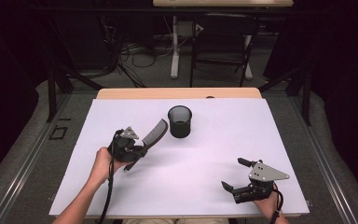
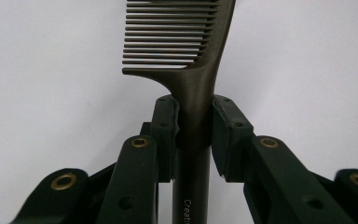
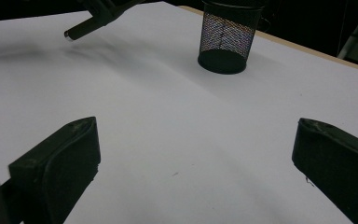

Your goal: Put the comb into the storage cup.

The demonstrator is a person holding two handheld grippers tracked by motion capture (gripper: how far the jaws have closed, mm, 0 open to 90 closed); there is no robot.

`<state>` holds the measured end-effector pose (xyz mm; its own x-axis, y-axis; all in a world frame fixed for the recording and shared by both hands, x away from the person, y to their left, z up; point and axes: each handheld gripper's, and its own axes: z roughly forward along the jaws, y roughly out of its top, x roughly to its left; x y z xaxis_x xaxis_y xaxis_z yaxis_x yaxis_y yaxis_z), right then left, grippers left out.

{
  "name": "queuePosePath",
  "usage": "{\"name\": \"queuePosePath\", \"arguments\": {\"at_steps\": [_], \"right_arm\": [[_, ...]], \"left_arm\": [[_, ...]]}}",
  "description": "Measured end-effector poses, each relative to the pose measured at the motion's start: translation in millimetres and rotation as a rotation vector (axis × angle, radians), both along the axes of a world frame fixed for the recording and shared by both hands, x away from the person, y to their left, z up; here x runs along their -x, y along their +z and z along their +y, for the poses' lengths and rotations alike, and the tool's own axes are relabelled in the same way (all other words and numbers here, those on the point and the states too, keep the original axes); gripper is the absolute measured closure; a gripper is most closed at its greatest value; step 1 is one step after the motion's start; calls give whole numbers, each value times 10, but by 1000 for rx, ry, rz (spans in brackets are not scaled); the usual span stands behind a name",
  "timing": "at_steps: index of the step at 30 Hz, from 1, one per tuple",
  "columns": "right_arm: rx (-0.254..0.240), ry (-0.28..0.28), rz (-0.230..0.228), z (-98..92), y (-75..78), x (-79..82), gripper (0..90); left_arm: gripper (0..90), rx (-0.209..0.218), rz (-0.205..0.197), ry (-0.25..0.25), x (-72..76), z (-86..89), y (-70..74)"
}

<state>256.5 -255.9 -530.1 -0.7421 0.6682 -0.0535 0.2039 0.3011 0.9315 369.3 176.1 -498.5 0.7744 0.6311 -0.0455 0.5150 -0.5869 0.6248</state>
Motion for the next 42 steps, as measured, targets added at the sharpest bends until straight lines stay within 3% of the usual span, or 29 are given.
{"name": "queuePosePath", "arguments": {"at_steps": [34,42], "right_arm": [[0,-4,14,8,-12,-47,0],[2,-6,15,9,-12,-47,0]], "left_arm": [[725,123,-125,65,40,33,5],[725,142,-172,80,44,31,15]]}}
